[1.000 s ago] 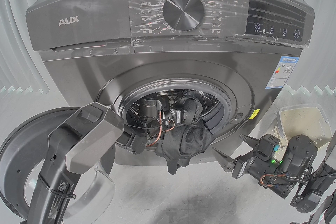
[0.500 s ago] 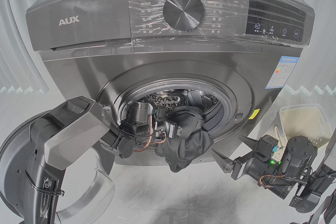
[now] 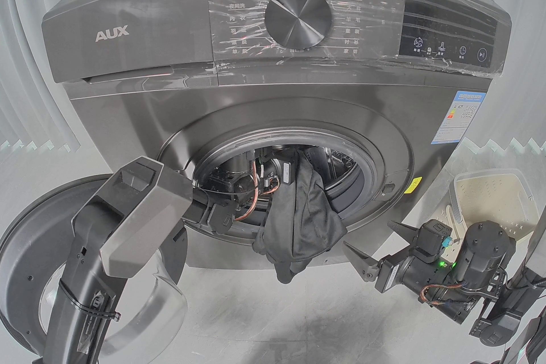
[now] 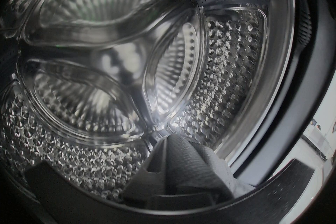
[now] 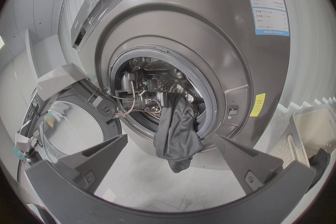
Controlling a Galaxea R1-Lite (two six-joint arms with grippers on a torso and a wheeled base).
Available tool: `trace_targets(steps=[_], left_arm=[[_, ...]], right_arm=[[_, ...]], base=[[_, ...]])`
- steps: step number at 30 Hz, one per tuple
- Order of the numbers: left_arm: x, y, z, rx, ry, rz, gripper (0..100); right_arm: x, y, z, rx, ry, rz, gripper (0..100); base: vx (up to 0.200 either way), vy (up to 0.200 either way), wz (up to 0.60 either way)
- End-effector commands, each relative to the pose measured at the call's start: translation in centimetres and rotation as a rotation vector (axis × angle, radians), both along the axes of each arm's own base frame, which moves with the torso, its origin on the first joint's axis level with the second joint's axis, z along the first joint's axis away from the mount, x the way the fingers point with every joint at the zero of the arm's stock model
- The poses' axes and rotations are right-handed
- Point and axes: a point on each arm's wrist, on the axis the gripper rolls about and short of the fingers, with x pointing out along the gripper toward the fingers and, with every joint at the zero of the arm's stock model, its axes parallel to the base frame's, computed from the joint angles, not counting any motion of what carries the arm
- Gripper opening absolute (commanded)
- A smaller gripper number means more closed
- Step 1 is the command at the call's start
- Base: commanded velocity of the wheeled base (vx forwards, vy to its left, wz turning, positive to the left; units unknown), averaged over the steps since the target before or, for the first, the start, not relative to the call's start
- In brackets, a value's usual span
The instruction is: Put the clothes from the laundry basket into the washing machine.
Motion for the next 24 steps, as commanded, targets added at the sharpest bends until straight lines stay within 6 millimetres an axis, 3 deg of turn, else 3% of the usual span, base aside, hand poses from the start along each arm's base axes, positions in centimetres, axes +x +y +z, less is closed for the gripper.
trace_targets(steps=[1,6,19,20,24], left_arm=[[1.9,-0.6,-1.7,-0.026,-0.042,0.053,0],[3.4,-1.0,-1.3,-0.06,-0.105,0.113,0],[3.7,-0.3,-1.3,-0.056,-0.098,0.147,0],[3.7,-0.3,-0.9,-0.059,-0.1,0.145,100],[2.7,-0.6,-1.0,-0.057,-0.057,0.124,100]], right_arm=[[0.0,0.0,0.0,-0.001,0.001,0.0,100],[0.0,0.0,0.0,-0.001,0.001,0.002,100],[0.0,0.0,-0.1,-0.003,0.004,0.003,100],[0.0,0.0,-0.1,-0.003,0.004,0.003,100],[0.0,0.0,-0.1,-0.003,0.004,0.002,100]], base=[[0.0,0.0,0.0],[0.0,0.0,0.0],[0.0,0.0,0.0],[0.0,0.0,0.0],[0.0,0.0,0.0]])
